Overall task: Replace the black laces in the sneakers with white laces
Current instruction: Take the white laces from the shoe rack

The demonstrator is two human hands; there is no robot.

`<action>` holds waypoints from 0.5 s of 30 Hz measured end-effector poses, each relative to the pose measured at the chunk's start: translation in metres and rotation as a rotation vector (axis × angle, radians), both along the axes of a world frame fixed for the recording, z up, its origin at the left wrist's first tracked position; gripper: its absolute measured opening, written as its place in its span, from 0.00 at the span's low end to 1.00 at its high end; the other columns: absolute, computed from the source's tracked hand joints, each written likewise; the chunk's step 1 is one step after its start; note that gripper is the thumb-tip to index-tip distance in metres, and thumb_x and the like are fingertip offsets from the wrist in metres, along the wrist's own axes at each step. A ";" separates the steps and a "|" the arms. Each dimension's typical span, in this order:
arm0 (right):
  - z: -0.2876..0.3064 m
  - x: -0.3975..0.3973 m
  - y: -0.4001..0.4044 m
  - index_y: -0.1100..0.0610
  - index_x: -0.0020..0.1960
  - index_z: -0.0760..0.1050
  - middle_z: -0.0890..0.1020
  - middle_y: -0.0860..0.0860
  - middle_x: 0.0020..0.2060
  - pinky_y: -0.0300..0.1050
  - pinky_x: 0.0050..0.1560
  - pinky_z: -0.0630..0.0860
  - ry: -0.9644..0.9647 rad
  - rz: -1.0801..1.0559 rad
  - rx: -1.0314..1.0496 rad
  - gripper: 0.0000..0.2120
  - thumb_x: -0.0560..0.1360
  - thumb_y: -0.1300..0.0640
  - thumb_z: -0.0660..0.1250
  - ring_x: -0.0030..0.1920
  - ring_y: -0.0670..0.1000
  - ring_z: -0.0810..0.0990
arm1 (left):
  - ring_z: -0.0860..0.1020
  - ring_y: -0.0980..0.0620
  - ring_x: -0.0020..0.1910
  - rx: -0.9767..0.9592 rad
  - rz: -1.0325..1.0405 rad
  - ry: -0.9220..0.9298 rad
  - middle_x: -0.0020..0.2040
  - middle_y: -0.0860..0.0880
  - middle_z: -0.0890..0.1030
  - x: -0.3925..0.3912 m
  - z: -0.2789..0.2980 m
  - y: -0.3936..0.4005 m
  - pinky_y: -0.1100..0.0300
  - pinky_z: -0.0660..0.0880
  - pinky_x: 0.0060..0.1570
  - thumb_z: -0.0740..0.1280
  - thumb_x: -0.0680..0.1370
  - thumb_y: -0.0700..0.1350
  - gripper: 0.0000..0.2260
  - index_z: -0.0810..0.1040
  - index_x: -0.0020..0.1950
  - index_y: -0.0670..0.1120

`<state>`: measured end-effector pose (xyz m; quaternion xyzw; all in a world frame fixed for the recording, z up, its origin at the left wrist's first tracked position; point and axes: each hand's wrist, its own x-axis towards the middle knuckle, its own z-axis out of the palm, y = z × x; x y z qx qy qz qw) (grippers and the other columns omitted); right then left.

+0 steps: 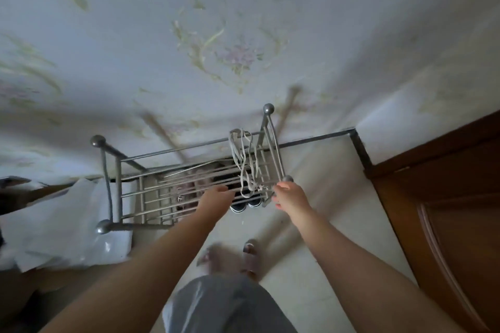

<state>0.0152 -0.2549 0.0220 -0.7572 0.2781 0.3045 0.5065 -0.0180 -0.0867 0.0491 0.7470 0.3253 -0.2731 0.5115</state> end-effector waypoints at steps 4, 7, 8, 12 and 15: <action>-0.047 0.051 0.021 0.55 0.54 0.76 0.80 0.55 0.49 0.55 0.55 0.78 0.030 0.036 -0.035 0.10 0.76 0.54 0.61 0.51 0.56 0.82 | 0.73 0.49 0.38 -0.031 0.031 0.031 0.38 0.44 0.76 0.063 -0.052 -0.002 0.56 0.71 0.43 0.65 0.76 0.42 0.07 0.73 0.38 0.49; -0.083 0.079 0.038 0.59 0.59 0.74 0.80 0.53 0.50 0.53 0.53 0.79 0.021 -0.060 -0.039 0.11 0.79 0.61 0.58 0.45 0.54 0.82 | 0.76 0.49 0.35 -0.047 0.061 0.070 0.45 0.39 0.80 0.107 -0.098 -0.008 0.60 0.69 0.38 0.67 0.75 0.45 0.09 0.77 0.53 0.43; -0.094 0.088 0.043 0.60 0.63 0.72 0.79 0.52 0.51 0.50 0.48 0.80 0.027 -0.094 -0.047 0.14 0.79 0.62 0.57 0.43 0.53 0.81 | 0.77 0.48 0.36 -0.040 0.087 0.100 0.46 0.40 0.80 0.120 -0.110 -0.009 0.61 0.68 0.37 0.67 0.74 0.46 0.14 0.76 0.57 0.41; -0.122 0.115 0.061 0.60 0.65 0.71 0.79 0.53 0.55 0.36 0.40 0.72 0.001 -0.005 -0.167 0.16 0.78 0.57 0.64 0.52 0.54 0.79 | 0.71 0.52 0.30 0.014 0.306 0.218 0.34 0.47 0.73 0.155 -0.146 -0.011 0.61 0.65 0.28 0.69 0.74 0.46 0.15 0.69 0.53 0.39; -0.131 0.126 0.071 0.59 0.55 0.77 0.81 0.52 0.46 0.41 0.42 0.74 -0.032 0.113 -0.223 0.09 0.77 0.55 0.65 0.49 0.53 0.80 | 0.71 0.53 0.30 0.026 0.342 0.236 0.36 0.47 0.74 0.158 -0.154 -0.020 0.60 0.65 0.25 0.70 0.74 0.45 0.15 0.67 0.53 0.40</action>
